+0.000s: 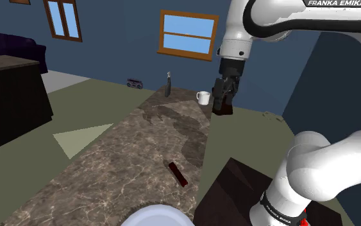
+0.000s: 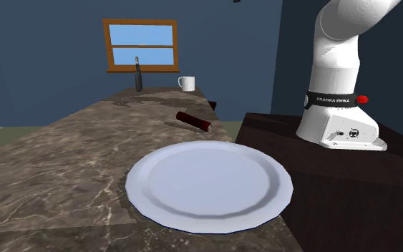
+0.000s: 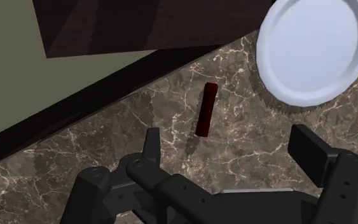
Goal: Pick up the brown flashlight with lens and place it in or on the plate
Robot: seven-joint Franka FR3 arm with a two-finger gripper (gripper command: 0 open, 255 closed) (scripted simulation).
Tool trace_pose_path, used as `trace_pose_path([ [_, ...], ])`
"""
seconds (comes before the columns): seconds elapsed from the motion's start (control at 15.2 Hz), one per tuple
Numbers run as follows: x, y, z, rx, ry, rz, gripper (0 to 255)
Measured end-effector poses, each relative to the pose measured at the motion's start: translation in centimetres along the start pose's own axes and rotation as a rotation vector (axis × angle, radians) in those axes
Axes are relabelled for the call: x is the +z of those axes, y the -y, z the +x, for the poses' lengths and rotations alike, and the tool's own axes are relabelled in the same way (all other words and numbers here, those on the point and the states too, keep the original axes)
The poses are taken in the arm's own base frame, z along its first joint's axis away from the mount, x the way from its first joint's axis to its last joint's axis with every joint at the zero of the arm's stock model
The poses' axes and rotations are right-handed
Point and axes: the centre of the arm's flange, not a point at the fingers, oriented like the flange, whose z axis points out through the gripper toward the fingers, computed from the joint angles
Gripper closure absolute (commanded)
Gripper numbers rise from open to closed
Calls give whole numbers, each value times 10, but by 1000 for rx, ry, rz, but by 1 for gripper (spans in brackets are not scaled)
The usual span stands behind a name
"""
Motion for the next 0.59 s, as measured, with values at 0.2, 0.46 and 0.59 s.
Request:
trace_pose_path([
  [0.2, 16, 4, 1, 12, -8, -3, 0],
  [0.46, 63, 14, 10, 48, -34, -14, 0],
  [0.59, 88, 25, 18, 67, -48, -19, 0],
])
